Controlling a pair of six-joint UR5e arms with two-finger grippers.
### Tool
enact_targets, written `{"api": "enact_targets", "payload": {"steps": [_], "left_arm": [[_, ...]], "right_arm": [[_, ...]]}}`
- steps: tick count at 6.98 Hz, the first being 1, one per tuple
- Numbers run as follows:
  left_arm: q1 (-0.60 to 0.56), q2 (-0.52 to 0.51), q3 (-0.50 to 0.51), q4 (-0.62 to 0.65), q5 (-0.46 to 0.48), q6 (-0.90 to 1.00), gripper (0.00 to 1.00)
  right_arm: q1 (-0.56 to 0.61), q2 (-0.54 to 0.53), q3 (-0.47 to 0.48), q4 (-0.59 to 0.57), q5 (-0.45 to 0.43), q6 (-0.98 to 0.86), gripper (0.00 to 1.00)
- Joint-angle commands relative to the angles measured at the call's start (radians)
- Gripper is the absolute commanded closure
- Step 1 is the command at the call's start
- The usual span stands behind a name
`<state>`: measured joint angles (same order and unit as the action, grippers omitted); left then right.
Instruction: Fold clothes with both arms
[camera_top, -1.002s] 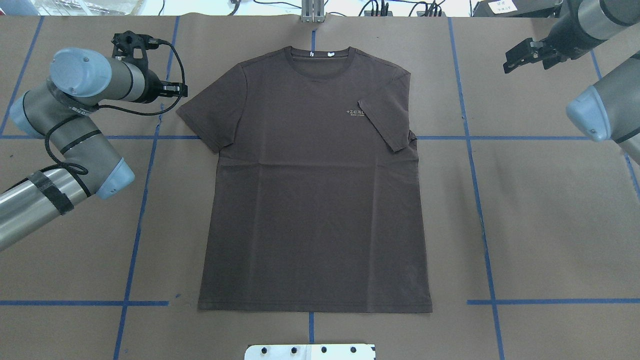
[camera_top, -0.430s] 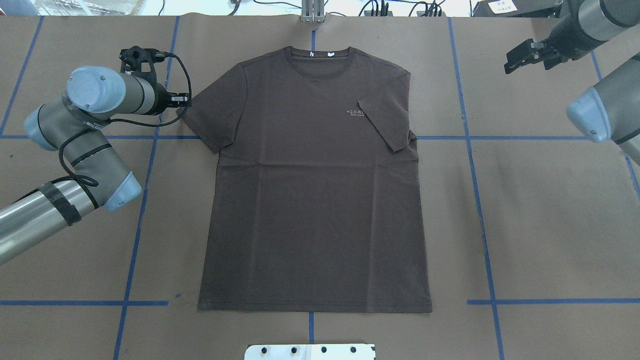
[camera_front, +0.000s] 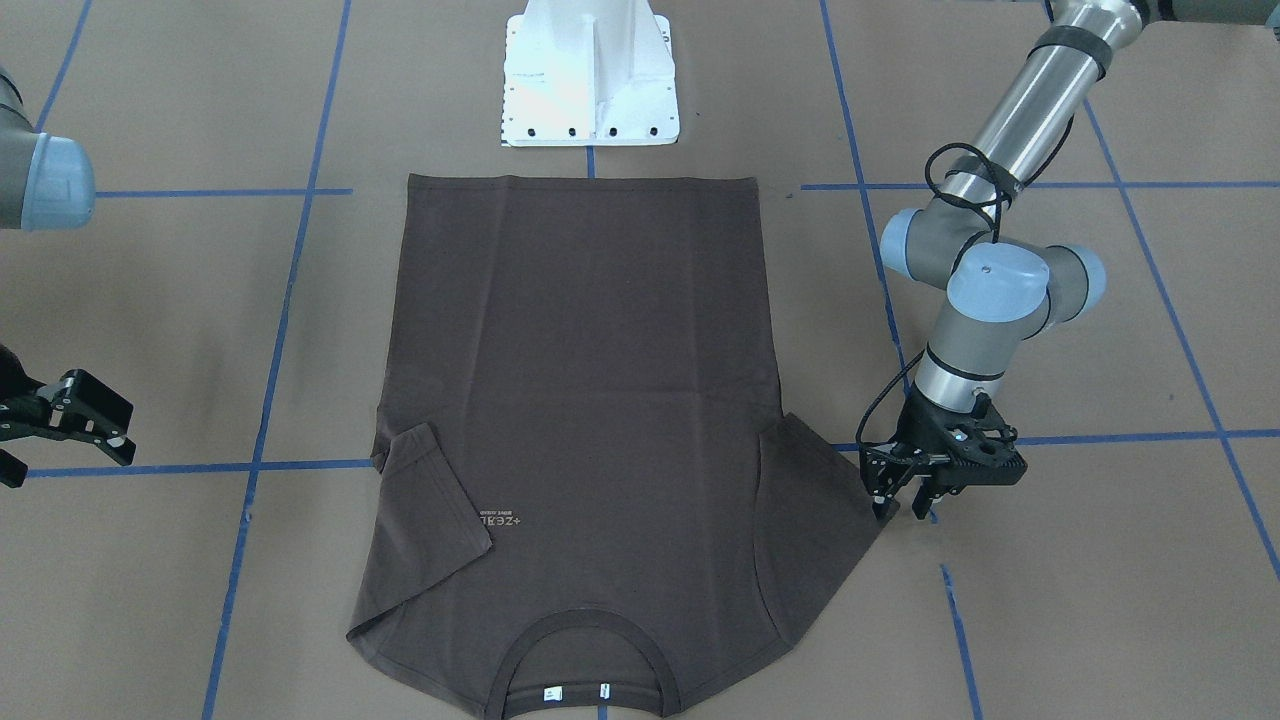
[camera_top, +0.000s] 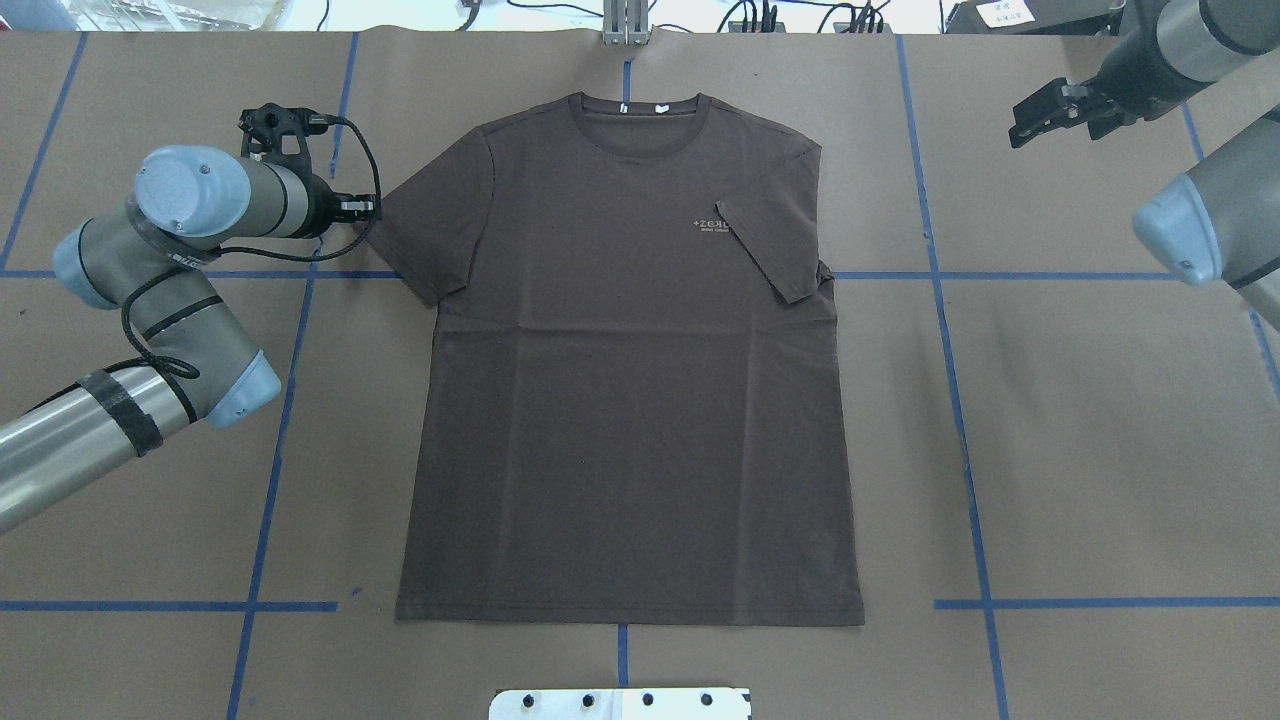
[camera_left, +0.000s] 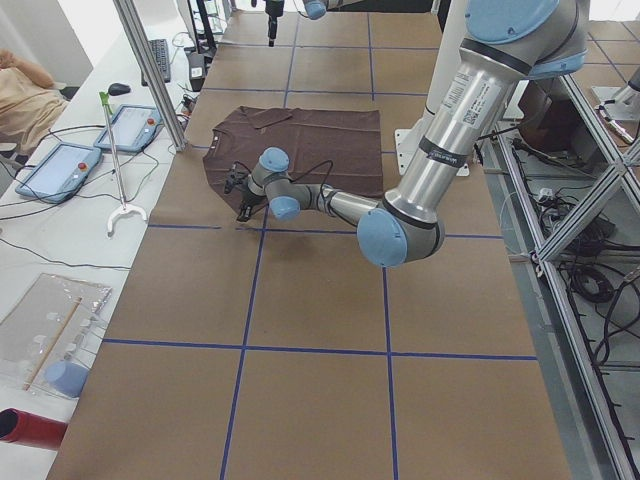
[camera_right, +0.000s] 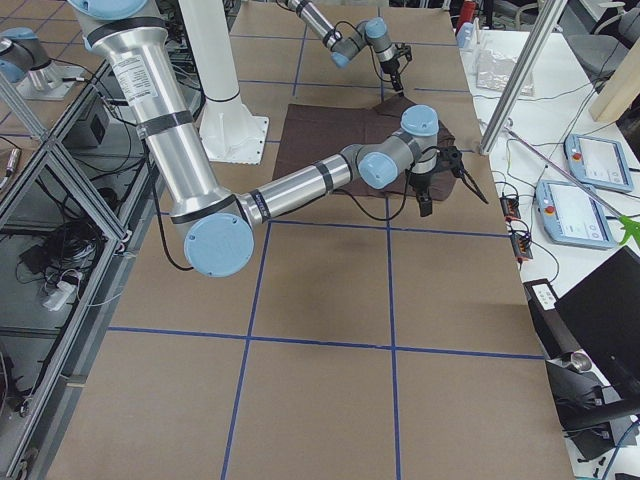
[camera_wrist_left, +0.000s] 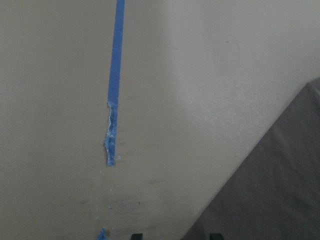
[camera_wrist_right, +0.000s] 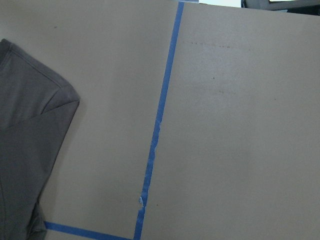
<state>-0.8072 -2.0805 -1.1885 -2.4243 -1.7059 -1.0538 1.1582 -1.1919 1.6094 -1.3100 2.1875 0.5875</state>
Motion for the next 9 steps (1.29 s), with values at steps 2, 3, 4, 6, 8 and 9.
{"api": "enact_targets", "payload": {"steps": [2, 3, 4, 6, 8, 9], "left_arm": [[0.002, -0.003, 0.009, -0.012, 0.000, 0.000, 0.48], [0.003, -0.003, 0.006, -0.013, 0.000, -0.002, 0.56], [0.005, -0.003, 0.003, -0.013, 0.000, 0.000, 0.56], [0.008, -0.003, 0.000, -0.013, 0.000, 0.000, 0.56], [0.010, -0.001, -0.002, -0.012, 0.000, 0.000, 0.56], [0.011, -0.001, -0.003, -0.012, -0.001, -0.002, 0.64]], "right_arm": [[0.000, -0.002, 0.001, 0.000, 0.000, 0.000, 0.00], [0.000, -0.006, 0.001, 0.000, 0.000, 0.000, 0.00], [0.000, -0.008, 0.001, 0.000, 0.000, 0.000, 0.00], [0.000, -0.009, 0.003, 0.000, -0.002, 0.002, 0.00], [0.000, -0.014, 0.004, 0.002, 0.000, 0.002, 0.00], [0.000, -0.014, 0.004, 0.002, 0.001, 0.002, 0.00]]}}
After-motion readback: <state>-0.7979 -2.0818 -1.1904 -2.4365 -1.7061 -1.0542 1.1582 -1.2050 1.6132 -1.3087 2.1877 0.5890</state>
